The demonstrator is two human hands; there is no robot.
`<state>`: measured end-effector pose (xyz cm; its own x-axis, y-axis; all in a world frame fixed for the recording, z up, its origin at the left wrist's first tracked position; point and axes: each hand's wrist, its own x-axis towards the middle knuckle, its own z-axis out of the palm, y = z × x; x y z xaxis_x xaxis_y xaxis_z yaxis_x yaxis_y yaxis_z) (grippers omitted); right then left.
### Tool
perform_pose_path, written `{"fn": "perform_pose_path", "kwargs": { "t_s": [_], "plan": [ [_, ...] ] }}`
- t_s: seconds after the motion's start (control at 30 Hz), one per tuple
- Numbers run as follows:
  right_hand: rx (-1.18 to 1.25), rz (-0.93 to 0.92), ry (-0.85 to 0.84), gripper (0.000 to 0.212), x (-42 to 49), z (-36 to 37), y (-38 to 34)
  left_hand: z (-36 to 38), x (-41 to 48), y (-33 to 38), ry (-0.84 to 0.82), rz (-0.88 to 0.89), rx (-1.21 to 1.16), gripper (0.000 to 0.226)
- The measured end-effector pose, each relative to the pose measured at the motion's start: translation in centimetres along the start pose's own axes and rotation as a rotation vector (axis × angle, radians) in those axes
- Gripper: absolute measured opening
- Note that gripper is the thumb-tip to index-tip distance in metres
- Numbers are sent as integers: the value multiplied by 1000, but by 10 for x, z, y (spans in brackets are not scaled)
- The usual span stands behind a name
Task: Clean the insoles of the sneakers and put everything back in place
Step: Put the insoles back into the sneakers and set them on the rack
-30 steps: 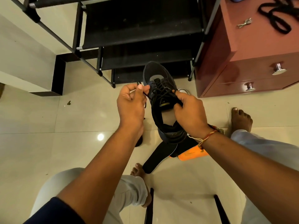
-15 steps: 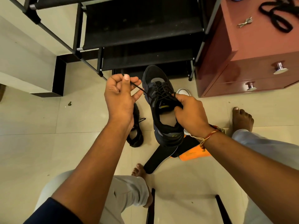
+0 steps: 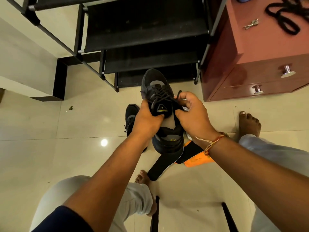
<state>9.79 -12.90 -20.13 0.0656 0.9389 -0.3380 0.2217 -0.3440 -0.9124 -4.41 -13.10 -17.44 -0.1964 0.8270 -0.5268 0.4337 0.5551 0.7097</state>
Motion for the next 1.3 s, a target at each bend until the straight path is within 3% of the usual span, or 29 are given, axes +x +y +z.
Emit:
{"fn": "perform_pose_path", "kwargs": {
  "t_s": [0.1, 0.2, 0.23, 0.3, 0.43, 0.63, 0.8, 0.9, 1.1, 1.2, 1.3],
  "plan": [
    [44, -16, -11, 43, 2, 2, 1, 0, 0, 1, 54, 7, 107, 46],
    [58, -22, -26, 10, 6, 3, -1, -2, -1, 2, 79, 54, 156, 43],
    [55, -15, -21, 7, 6, 2, -3, -2, -2, 3, 83, 62, 164, 43],
    [86, 12, 14, 17, 7, 2, -3, -2, -2, 4, 78, 79, 180, 43],
    [197, 103, 67, 18, 9, -1, -1, 1, -2, 2, 37, 111, 289, 49],
    [631, 328, 72, 21, 12, -10, -26, -1, -1, 1, 46, 134, 383, 55],
    [784, 392, 69, 21, 13, -18, -32, -3, -1, 2, 68, 165, 368, 57],
    [693, 320, 26, 17, 14, -19, -32, -2, -5, 2, 108, 247, 417, 60],
    [189, 31, -138, 11, 16, -16, -28, 3, -6, -7, 11, 335, 680, 73],
    [12, -10, -217, 15, 14, -11, -18, 9, -11, -11, -46, 407, 757, 62],
    [8, 31, -213, 21, 15, -11, -12, 13, -10, -16, -49, 449, 829, 58]
  ]
}}
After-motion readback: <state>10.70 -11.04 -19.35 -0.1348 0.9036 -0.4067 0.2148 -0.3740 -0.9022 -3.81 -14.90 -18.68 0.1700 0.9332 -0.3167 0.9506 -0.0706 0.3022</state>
